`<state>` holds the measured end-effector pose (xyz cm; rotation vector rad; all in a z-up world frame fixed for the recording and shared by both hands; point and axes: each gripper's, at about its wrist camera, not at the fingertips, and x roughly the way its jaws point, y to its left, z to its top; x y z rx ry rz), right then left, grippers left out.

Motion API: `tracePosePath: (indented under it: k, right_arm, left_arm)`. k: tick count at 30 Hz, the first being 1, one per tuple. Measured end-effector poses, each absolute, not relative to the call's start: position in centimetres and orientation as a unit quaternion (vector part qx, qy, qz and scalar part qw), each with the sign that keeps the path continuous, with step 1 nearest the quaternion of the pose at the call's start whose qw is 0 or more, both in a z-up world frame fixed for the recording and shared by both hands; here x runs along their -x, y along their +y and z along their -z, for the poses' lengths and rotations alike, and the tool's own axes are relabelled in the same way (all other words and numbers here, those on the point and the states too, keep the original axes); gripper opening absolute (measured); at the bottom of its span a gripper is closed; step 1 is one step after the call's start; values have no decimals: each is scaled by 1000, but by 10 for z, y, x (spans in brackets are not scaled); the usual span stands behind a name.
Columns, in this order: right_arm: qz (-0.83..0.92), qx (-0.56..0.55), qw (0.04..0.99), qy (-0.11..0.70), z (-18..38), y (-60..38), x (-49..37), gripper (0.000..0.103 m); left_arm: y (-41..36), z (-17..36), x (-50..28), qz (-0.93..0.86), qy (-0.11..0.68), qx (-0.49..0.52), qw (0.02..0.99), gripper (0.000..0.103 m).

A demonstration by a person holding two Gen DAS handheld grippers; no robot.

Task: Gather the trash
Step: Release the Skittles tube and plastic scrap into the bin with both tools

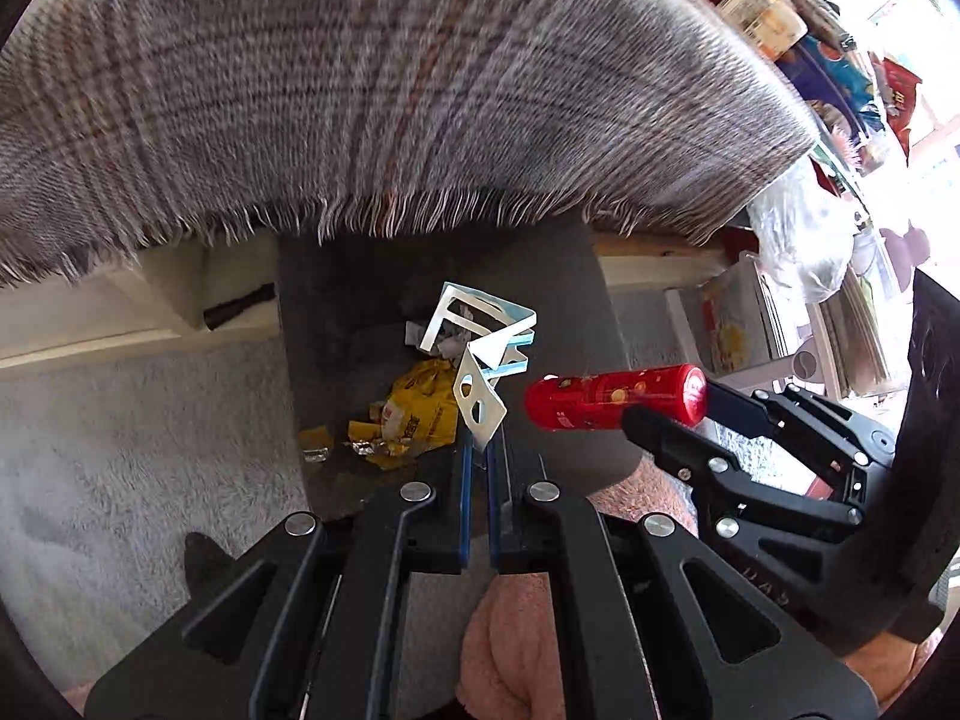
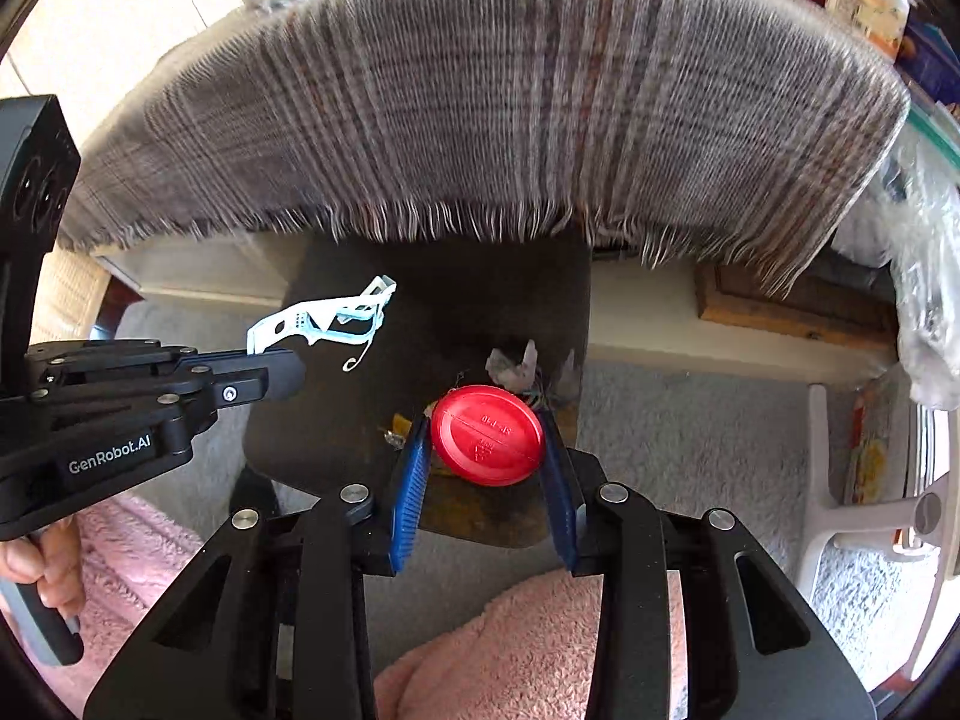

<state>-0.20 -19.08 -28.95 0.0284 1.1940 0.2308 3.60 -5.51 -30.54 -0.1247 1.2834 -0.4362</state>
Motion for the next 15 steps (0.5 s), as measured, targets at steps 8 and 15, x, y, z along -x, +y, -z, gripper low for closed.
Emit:
tracePosePath:
  k: [8, 15]
  right_arm:
    - [-125, -19, 797, 591, 311, -184, -5, 38]
    - [-123, 7, 799, 588, 310, -182, 3, 61]
  left_arm:
    - [-57, 312, -43, 200, 597, 59, 775, 18]
    - [-51, 299, -41, 194, 581, 56, 789, 54]
